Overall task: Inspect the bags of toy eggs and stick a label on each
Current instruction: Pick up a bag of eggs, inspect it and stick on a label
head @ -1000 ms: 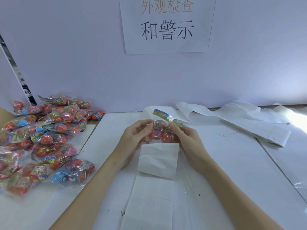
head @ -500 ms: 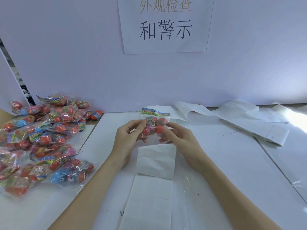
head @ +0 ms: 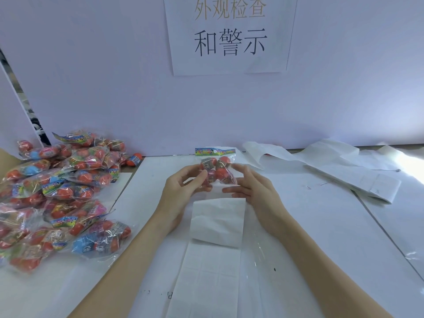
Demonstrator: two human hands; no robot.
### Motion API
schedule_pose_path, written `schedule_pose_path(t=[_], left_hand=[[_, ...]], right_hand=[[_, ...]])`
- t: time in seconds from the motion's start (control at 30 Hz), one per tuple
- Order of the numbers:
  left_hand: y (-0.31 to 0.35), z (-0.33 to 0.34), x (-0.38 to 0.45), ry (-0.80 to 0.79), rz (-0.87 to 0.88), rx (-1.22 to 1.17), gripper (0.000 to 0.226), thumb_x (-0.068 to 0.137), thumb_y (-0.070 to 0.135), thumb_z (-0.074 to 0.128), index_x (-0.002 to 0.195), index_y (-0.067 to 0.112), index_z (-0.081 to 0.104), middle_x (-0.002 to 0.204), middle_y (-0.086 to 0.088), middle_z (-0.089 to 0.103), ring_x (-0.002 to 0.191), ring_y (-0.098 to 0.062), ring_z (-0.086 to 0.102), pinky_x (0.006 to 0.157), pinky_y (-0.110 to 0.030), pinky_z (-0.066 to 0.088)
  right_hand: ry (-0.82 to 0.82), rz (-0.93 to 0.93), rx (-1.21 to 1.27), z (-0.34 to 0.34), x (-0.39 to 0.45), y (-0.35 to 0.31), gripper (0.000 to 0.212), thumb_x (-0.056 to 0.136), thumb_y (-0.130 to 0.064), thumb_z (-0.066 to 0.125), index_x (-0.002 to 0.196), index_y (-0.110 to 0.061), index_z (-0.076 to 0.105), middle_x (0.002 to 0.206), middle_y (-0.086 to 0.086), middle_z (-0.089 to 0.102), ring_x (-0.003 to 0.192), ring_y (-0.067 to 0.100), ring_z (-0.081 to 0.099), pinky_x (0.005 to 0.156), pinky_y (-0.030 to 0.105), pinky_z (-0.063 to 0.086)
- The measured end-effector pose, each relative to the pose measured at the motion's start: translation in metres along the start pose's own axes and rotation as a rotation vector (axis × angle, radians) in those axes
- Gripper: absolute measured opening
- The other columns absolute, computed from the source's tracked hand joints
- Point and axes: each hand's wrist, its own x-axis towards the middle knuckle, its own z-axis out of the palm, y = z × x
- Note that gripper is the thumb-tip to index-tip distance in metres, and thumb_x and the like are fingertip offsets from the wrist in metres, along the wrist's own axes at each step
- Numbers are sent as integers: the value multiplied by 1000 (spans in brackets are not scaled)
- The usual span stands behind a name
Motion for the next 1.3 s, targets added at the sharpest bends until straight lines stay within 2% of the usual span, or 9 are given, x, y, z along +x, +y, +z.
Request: schedule_pose_path(t=[0.1,0.17,0.37,0.5,0.6,0.7,0.97,1.13,1.3], left_hand=[[-1,1,0,53,10,-11,20,98,22,73,116,13,75,113,-6,78,95,-31,78,81,-28,60],[-1,2,-1,74,18,4,22,99,19,72,120,13,70,112,-6,78,96,-31,78,78,-26,60],[1,2,-3,-15,68,4,59,105,7,58,145,46,40,116,-10,77,101,-20,75,85,-22,56],[7,2,-8,-173,181,178,41,103,0,44,121,22,73,129,2,71,122,-17,67,99,-33,47],[12,9,-14,-216,117,206,33,100,25,51,120,28,78,131,2,66,131,-12,59,111,-31,42],[17,9,-17,-277,90,315,41,89,55,65,125,37,74,130,3,57,119,-8,61,97,-16,45],[9,11,-12,-36,112,363,8,85,20,86,88,22,79,108,0,62,87,-6,64,79,-16,51],[4,10,-8,13,118,455,9,87,29,84,88,24,77,109,-3,65,84,-7,64,79,-21,50],[4,9,-7,58,77,455,14,98,36,71,90,26,77,110,-4,67,95,-20,67,93,-37,54]], right_hand=[[-119,42,-117,-5,-1,-1,84,84,-69,71,152,-30,42,123,-8,75,112,13,73,95,29,51],[-154,51,-215,-3,-2,2,94,83,-50,83,158,-26,32,120,-10,76,107,8,73,92,23,53],[170,-11,-296,0,2,9,59,91,-21,81,142,-28,51,90,-1,71,66,1,63,65,10,48],[276,-99,-380,2,2,16,45,94,-19,77,133,-29,57,86,-4,66,60,3,58,64,10,46],[341,-146,-445,2,2,12,36,94,-18,75,126,-27,61,92,-4,68,57,2,56,62,9,44],[388,-176,-487,1,1,10,30,94,-18,76,121,-24,65,103,-1,68,63,5,60,64,9,44],[506,-274,-511,0,-2,2,3,101,-24,67,101,-27,68,106,-3,70,88,13,70,77,16,50],[204,-543,-620,9,-17,-8,31,100,-46,58,86,-22,73,90,-11,68,90,12,66,79,21,47],[-57,-422,-907,13,-13,7,25,89,-36,81,105,-18,76,98,-7,64,87,8,62,82,26,50]])
